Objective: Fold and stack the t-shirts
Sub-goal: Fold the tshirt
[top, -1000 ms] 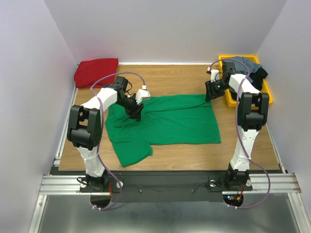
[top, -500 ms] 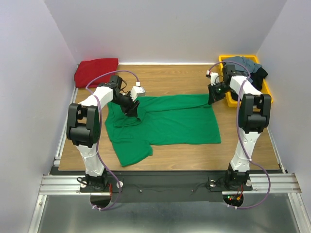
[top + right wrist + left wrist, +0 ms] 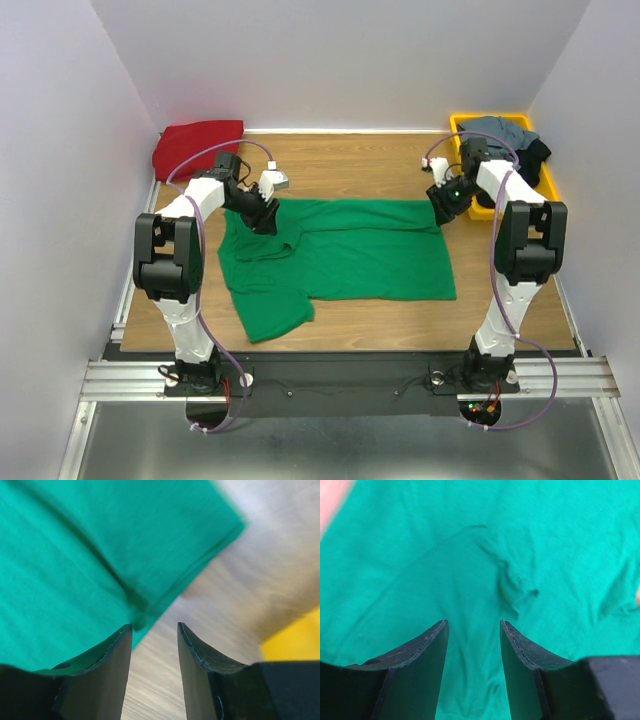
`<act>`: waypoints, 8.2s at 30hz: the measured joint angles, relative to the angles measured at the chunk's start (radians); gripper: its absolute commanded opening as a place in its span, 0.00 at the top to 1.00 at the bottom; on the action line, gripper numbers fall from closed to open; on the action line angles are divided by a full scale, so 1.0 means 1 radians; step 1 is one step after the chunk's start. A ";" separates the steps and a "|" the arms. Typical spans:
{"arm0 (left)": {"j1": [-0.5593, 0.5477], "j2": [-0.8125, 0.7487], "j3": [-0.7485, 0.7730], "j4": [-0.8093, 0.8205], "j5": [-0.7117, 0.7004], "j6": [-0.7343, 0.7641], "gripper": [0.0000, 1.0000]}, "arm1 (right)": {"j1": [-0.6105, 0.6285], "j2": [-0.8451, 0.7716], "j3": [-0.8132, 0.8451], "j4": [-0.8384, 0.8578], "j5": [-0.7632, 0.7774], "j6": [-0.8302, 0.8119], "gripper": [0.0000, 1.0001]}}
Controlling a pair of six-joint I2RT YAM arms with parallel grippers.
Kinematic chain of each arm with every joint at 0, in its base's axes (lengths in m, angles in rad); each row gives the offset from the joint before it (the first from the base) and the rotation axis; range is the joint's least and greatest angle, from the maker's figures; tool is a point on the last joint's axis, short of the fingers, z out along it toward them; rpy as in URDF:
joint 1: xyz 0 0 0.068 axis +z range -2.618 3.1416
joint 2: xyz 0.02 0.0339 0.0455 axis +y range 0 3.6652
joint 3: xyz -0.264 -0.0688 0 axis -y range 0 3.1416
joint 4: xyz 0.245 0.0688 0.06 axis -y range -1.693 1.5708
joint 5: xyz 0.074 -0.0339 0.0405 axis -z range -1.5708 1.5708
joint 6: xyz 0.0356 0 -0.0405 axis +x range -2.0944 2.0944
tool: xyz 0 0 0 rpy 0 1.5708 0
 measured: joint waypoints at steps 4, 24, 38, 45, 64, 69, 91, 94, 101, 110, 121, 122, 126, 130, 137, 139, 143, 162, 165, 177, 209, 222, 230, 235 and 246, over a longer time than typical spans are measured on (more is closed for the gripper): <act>0.006 0.000 0.000 0.096 -0.032 -0.108 0.43 | 0.000 0.015 0.119 -0.005 -0.016 0.053 0.55; 0.051 0.010 -0.043 0.403 -0.293 -0.470 0.52 | 0.075 0.110 0.073 0.062 0.048 0.342 0.57; 0.051 0.024 -0.073 0.423 -0.310 -0.476 0.51 | 0.006 0.095 0.111 0.133 0.100 0.486 0.55; 0.051 0.035 -0.073 0.426 -0.309 -0.476 0.50 | 0.006 0.143 0.141 0.152 0.084 0.521 0.59; 0.055 0.081 -0.071 0.431 -0.325 -0.483 0.51 | 0.006 0.174 0.156 0.152 0.054 0.546 0.99; 0.064 0.100 -0.044 0.431 -0.343 -0.492 0.53 | 0.006 0.174 0.206 0.157 0.066 0.544 1.00; 0.104 0.217 0.122 0.430 -0.364 -0.509 0.52 | 0.006 0.301 0.317 0.293 0.211 0.535 0.99; 0.105 0.249 0.174 0.429 -0.357 -0.518 0.47 | 0.006 0.333 0.370 0.306 0.230 0.536 0.97; 0.107 0.256 0.241 0.422 -0.298 -0.517 0.39 | 0.006 0.356 0.413 0.312 0.243 0.548 0.21; 0.111 -0.116 -0.011 0.364 -0.174 -0.401 0.41 | 0.006 0.050 0.195 0.225 0.072 0.483 0.19; 0.111 -0.443 -0.436 0.080 -0.149 0.102 0.48 | 0.006 -0.286 -0.274 0.087 -0.044 0.135 0.52; 0.111 -0.465 -0.469 0.063 -0.159 0.133 0.48 | 0.006 -0.299 -0.317 0.074 -0.040 0.105 0.54; 0.110 -0.555 -0.586 0.043 -0.209 0.225 0.48 | 0.013 -0.357 -0.465 0.050 -0.025 0.003 0.55; 0.109 -0.561 -0.607 0.049 -0.235 0.252 0.48 | 0.016 -0.408 -0.541 0.057 -0.010 -0.053 0.55; 0.109 -0.558 -0.607 0.082 -0.258 0.258 0.41 | 0.026 -0.454 -0.630 0.117 0.018 -0.121 0.50; 0.109 -0.555 -0.607 0.086 -0.258 0.259 0.41 | 0.026 -0.459 -0.649 0.138 0.025 -0.134 0.50; 0.109 -0.537 -0.607 0.089 -0.261 0.259 0.39 | 0.027 -0.459 -0.671 0.183 0.039 -0.158 0.51; 0.011 -0.485 -0.625 0.167 -0.278 0.333 0.38 | 0.072 -0.462 -0.717 0.306 0.138 -0.188 0.99; -0.021 -0.455 -0.644 0.192 -0.295 0.341 0.44 | 0.072 -0.462 -0.717 0.305 0.143 -0.187 0.99; -0.033 -0.491 -0.657 0.134 -0.324 0.385 1.00 | 0.072 -0.485 -0.720 0.275 0.148 -0.189 0.99; 0.084 -0.230 -0.103 -0.193 -0.177 0.369 1.00 | 0.071 -0.238 -0.267 0.090 0.150 -0.218 0.99; 0.117 0.040 0.018 -0.092 -0.165 0.306 0.74 | 0.071 0.008 -0.093 0.106 0.147 -0.190 0.74; 0.146 -0.012 -0.013 -0.026 -0.151 0.229 0.51 | 0.071 0.001 -0.081 0.109 0.142 -0.115 0.53; 0.156 -0.266 -0.134 -0.015 -0.141 0.169 0.49 | 0.071 -0.089 -0.081 0.103 0.105 -0.042 0.54; 0.160 -0.431 -0.424 0.038 -0.143 -0.069 0.48 | 0.134 -0.188 -0.120 0.105 -0.183 0.270 0.55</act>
